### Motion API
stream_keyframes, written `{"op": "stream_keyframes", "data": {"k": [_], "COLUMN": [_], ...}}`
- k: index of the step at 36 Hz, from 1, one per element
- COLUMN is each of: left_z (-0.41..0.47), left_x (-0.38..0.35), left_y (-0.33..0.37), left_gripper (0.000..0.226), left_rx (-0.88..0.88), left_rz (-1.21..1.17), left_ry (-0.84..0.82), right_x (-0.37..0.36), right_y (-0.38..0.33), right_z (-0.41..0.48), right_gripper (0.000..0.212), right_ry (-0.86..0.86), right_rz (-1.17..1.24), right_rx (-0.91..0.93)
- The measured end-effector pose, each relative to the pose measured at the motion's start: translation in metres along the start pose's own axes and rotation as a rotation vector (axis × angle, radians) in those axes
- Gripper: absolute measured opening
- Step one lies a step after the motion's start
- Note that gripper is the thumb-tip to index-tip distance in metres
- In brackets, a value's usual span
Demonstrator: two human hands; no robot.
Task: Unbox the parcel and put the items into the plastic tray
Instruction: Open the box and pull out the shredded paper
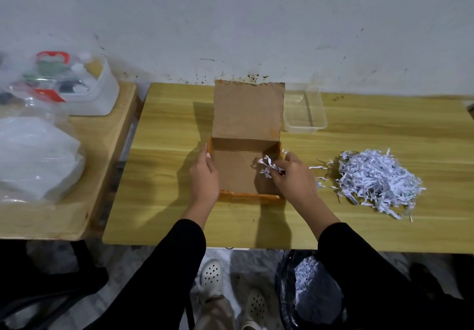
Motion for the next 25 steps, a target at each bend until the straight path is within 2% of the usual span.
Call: {"op": "stream_keyframes", "data": {"k": [8, 11, 17, 25], "left_z": [-0.001, -0.001, -0.003, -0.005], "left_x": [-0.002, -0.003, -0.001, 0.001], "left_y": [0.003, 0.002, 0.004, 0.007], "left_gripper": [0.041, 0.041, 0.041, 0.041], "left_rx": [0.004, 0.016, 0.024, 0.018], "left_rz": [0.014, 0.010, 0.005, 0.022], "left_ry": [-0.021, -0.031, -0.036, -0.021], "right_x": [0.005, 0.012, 0.028, 0.055], "right_y": [0.013, 0.021, 0.037, 0.083], "right_z": [0.001, 0.000, -0.003, -0.004], "right_gripper": [0.019, 0.025, 0.015, 0.016], "right_ry": [0.069, 0.086, 0.051, 0.206], "right_rz": [0.244, 0.332, 0.385, 0.318], "right_rx": [0.086, 0.109, 0.117, -0.071]}}
Point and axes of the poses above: each hand's wrist, its own z-axis towards the middle knuckle, its own x-axis out of the back of the hand, y = z × x, the point moved 2 cm from there along z, towards the middle knuckle, and after that the axes turned 4 degrees about z, right-handed, at the moved point
